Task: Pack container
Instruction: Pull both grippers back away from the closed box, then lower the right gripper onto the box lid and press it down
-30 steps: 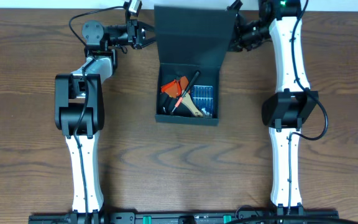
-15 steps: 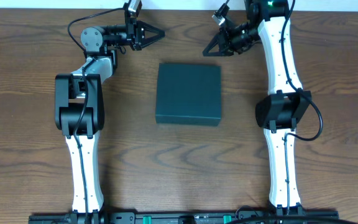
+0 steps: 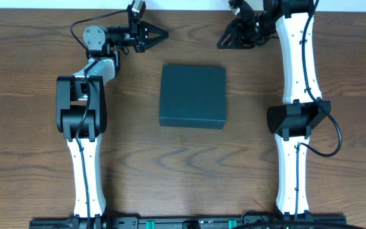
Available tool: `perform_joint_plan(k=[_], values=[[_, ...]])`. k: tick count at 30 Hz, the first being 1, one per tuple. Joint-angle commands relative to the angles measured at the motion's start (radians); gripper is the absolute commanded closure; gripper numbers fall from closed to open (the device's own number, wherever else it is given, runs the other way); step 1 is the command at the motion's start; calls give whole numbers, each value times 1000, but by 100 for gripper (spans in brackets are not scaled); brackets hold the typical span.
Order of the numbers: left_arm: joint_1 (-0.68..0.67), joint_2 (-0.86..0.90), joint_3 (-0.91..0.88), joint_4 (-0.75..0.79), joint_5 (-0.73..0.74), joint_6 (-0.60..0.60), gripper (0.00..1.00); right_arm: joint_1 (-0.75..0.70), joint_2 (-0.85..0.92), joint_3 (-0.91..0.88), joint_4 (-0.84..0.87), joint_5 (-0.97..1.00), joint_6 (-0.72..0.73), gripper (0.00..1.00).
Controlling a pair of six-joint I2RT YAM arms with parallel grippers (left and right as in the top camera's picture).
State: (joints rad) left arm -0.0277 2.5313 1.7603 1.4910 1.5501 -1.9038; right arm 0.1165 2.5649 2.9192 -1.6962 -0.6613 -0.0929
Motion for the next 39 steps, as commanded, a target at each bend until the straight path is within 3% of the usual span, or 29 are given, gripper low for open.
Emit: perform_joint_plan(k=[1,7,16,20,21,23,24,32,39], values=[[21,3,13,6,12,19,94,10,-40,18,-2,27,6,62],[67,-12,39,7,19,-10,95,11,-54,18,-2,37,2,29],[178,-174,77,6,21,-84,94,66,-113,18,-2,261,25,29],[233,-287,77,-31,21,-97,94,115,-151,18,-2,356,26,37],[244,-316,77,-44,21,-93,95,128,-161,18,-2,363,26,50],[265,-379,77,-61,21,-92,95,151,-177,18,-2,370,57,90],[272,-405,77,-77,21,-91,94,161,-183,18,-2,370,74,99],[296,-570,77,-144,21,-91,94,296,-185,-6,-2,409,115,99],[296,-587,77,-145,21,-103,94,402,-158,-187,5,542,114,99]])
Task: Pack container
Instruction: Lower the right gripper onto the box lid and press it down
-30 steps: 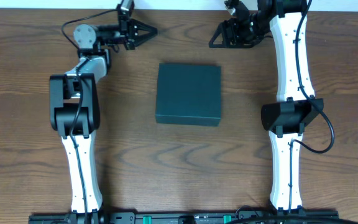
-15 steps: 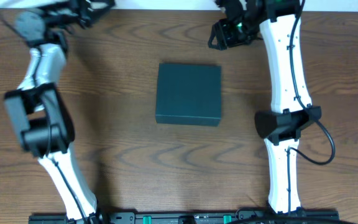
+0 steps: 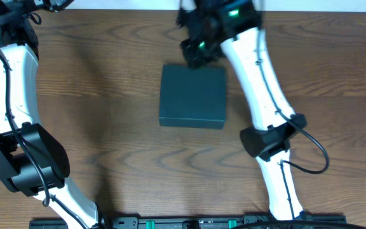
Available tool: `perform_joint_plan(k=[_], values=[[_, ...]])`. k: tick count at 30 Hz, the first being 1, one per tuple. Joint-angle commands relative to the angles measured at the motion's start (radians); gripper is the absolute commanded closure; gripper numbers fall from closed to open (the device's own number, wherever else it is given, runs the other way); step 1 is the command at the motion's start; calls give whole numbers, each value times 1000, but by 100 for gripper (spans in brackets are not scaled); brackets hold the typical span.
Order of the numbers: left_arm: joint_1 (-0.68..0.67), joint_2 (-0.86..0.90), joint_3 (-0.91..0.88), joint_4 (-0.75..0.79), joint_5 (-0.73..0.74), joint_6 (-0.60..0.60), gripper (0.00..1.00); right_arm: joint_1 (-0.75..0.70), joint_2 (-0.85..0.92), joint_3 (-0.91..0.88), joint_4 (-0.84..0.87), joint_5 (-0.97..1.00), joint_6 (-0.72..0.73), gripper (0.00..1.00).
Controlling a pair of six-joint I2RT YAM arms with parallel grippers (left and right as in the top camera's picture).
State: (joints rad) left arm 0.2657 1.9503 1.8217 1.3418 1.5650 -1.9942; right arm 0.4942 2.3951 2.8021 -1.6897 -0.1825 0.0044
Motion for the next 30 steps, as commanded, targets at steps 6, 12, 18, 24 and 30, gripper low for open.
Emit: perform_joint_plan(k=[6,12,18,24,30], values=[[2,-6,15,3,6,-13,94,36,13,-320,22,31,34,99],[2,-6,15,-3,6,-12,94,17,13,-463,23,6,15,99],[2,-6,15,-3,6,-12,94,13,13,-509,82,37,-2,99],[2,-6,15,-3,6,-13,94,13,13,-510,143,47,-29,99],[2,-5,15,-3,6,-13,94,13,14,-537,165,48,-44,99]])
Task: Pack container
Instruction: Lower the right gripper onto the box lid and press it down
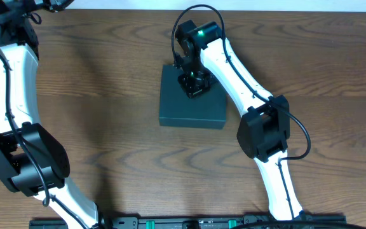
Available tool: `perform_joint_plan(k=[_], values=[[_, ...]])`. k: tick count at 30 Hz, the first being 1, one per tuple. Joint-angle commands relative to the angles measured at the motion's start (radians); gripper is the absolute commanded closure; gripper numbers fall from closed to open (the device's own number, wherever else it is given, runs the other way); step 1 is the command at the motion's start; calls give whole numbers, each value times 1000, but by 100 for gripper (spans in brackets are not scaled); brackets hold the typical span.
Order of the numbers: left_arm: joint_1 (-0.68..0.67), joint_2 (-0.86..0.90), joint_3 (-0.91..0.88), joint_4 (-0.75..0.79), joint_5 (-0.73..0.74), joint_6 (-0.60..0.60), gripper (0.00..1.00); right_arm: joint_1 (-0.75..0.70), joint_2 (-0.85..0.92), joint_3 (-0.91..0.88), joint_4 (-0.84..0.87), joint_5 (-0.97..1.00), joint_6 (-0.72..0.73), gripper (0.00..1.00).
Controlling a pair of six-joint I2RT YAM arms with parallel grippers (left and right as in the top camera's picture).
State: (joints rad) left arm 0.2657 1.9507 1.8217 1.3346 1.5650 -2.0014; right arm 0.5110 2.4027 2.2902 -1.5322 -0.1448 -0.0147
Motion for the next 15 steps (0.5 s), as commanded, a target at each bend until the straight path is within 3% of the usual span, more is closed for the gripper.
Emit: perform_joint_plan(k=[1,7,15], values=[[2,-6,15,5,6,-5,94,-4,6,-41,16,11,-28,99],[2,-6,15,5,6,-5,94,-4,6,-101,37,10,-54,99],[2,-6,15,5,6,-5,94,-18,-30,41,-14,10,-54,99]])
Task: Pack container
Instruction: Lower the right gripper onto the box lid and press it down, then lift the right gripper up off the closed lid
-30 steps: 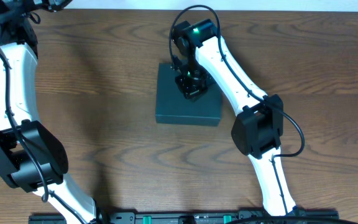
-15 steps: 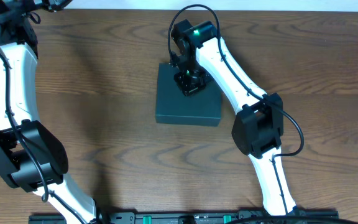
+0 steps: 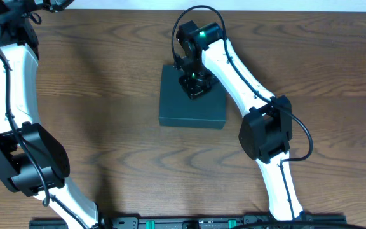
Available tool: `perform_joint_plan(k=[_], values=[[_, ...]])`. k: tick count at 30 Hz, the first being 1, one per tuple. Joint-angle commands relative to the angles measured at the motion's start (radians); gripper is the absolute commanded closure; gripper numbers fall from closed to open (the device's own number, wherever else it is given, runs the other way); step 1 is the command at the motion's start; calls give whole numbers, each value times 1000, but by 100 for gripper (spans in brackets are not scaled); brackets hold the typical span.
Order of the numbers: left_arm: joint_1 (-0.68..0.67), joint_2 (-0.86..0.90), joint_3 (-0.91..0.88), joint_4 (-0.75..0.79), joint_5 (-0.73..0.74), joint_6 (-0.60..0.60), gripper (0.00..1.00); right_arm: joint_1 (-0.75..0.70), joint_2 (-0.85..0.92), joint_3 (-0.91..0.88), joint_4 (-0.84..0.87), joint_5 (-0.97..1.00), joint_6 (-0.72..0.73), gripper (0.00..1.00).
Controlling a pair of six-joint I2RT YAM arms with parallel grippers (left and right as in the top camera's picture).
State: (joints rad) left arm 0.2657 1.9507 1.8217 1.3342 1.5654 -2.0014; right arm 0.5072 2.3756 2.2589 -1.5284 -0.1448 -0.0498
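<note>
A dark teal box (image 3: 192,105) with its lid on lies in the middle of the wooden table. My right arm reaches in from the right, and its gripper (image 3: 194,86) points down onto the far half of the lid. The wrist hides the fingers, so their state does not show. My left arm (image 3: 8,70) stretches toward the far left corner, where its gripper passes out of the frame.
The wooden table (image 3: 126,159) carries only the box. The right arm's elbow (image 3: 265,130) hangs over the table to the right of the box. The left arm's elbow (image 3: 24,159) sits at the left edge. A black rail (image 3: 183,222) runs along the near edge.
The right arm's elbow has shifted a few pixels to the right. The right gripper stays on the far half of the lid. The box and the left arm have not moved.
Both grippers first rested open near the table's far edge, on either side of the shut box. Then the left arm had swung out to the far left corner and the right arm was over the box's far edge. Since then the right gripper points down onto the lid.
</note>
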Motion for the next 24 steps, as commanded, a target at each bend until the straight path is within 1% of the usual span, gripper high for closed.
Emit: perform_joint_plan(k=[1,2,4,5,7,8,9,10,11,12,13,14,15,16,24], values=[[2,-6,15,5,5,-5,94,-17,-7,103,-29,10,-19,96],[2,-6,15,5,5,-5,94,-22,-8,139,-39,10,-19,83],[2,-6,15,5,5,-5,94,-35,-13,217,-61,11,-19,47],[2,-6,15,5,5,-5,94,-41,-14,250,-68,11,-18,36],[2,-6,15,5,5,-5,93,-58,-16,330,-87,10,-18,22],[2,-6,15,5,5,-5,93,-68,-16,361,-92,11,-18,12],[2,-6,15,5,5,-5,92,-81,-16,399,-100,11,-18,6],[2,-6,15,5,5,-5,90,-92,-16,425,-105,11,-18,3],[2,-6,15,5,5,-5,84,-104,-16,450,-108,11,-16,1],[2,-6,15,5,5,-5,64,-117,-16,471,-108,11,-9,1],[2,-6,15,5,5,-5,38,-129,-16,488,-108,10,-3,1],[2,-6,15,5,5,-5,19,-142,-16,504,-110,10,8,1],[2,-6,15,5,5,-5,5,-154,-16,515,-110,10,19,1],[2,-6,15,5,5,-5,1,-164,-16,523,-110,10,26,1],[2,-6,15,5,5,-5,1,-195,-16,529,-108,10,35,1]])
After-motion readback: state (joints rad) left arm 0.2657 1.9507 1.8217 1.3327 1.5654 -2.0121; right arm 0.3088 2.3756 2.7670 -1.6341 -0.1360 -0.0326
